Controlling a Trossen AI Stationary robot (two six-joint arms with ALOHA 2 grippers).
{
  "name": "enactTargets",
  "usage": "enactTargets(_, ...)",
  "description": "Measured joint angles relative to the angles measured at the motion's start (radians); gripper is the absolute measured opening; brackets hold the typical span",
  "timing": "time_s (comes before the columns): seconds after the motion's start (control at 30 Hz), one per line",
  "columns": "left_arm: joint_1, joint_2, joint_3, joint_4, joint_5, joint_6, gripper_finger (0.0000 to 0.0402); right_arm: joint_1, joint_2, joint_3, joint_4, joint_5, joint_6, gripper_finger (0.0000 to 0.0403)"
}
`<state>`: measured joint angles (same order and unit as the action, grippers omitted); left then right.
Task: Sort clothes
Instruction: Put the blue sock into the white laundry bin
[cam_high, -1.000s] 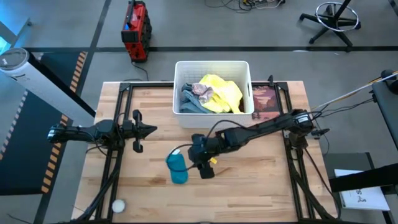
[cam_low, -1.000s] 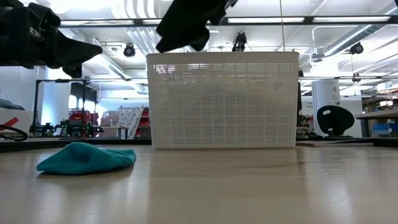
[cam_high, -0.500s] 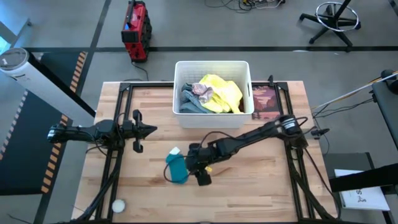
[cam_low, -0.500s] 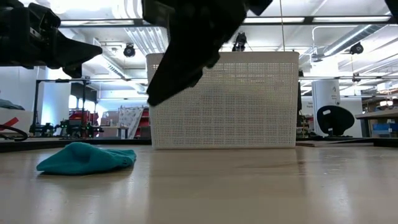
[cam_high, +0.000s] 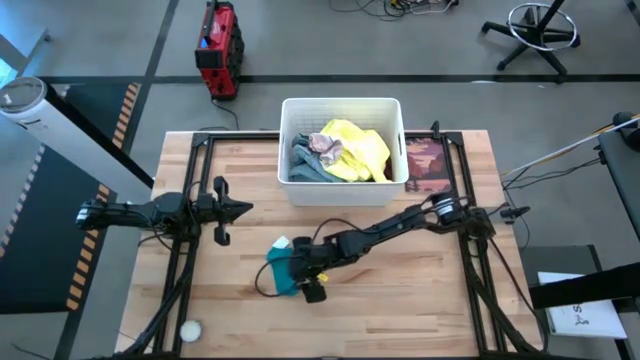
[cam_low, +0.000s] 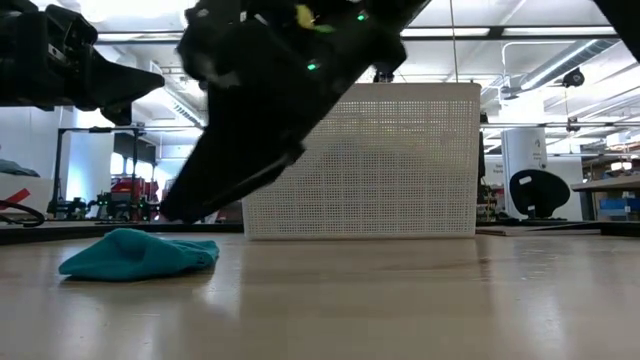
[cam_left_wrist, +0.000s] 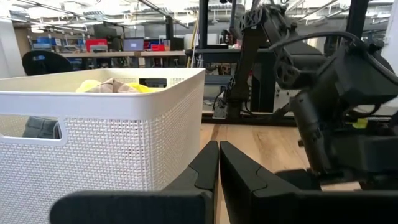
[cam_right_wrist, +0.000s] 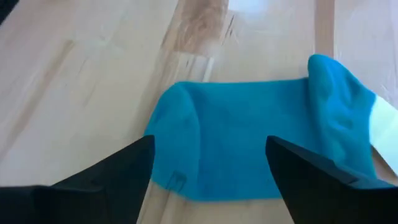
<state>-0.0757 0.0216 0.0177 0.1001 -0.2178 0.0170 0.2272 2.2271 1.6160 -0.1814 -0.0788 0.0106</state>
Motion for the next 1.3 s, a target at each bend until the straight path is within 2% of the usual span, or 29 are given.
enactTargets(0.17, 0.000, 0.000, 0.000, -0.004, 0.000, 0.000, 0.0001, 0.002, 0.076, 0.084, 0.000, 0.000, 0.025, 0.0285)
enactTargets(0.37, 0.000, 0.000, 0.000, -0.006, 0.000, 0.000, 0.0001, 0.002, 0.164, 0.200, -0.074, 0.004, 0.041, 0.0244)
enactTargets(0.5, 0.000, 0.000, 0.000, -0.008, 0.000, 0.000, 0.0001, 0.001, 0.195, 0.277, -0.171, 0.006, 0.020, 0.0189)
enactTargets(0.63, 0.000, 0.000, 0.000, -0.007, 0.000, 0.000, 0.0001, 0.001, 0.211, 0.350, -0.271, 0.007, -0.030, 0.0109)
enactTargets(0.73, 0.000, 0.000, 0.000, -0.001, 0.000, 0.000, 0.0001, 0.002, 0.209, 0.386, -0.307, 0.050, -0.076, 0.0043)
enactTargets(0.8, 0.000, 0.000, 0.000, 0.004, 0.000, 0.000, 0.0001, 0.002, 0.195, 0.412, -0.350, 0.085, -0.114, 0.0014)
enactTargets(1.0, 0.000, 0.000, 0.000, 0.003, 0.000, 0.000, 0.0001, 0.000, 0.148, 0.554, -0.554, 0.223, -0.181, 0.0021)
enactTargets(1.13, 0.000, 0.000, 0.000, 0.003, 0.000, 0.000, 0.0001, 0.000, 0.094, 0.659, -0.661, 0.342, -0.230, 0.0009)
enactTargets(1.23, 0.000, 0.000, 0.000, 0.003, 0.000, 0.000, 0.0001, 0.000, 0.039, 0.737, -0.737, 0.451, -0.257, 0.0004)
enactTargets(1.3, 0.000, 0.000, 0.000, 0.003, 0.000, 0.000, 0.0001, 0.001, -0.024, 0.736, -0.752, 0.555, -0.261, 0.0005)
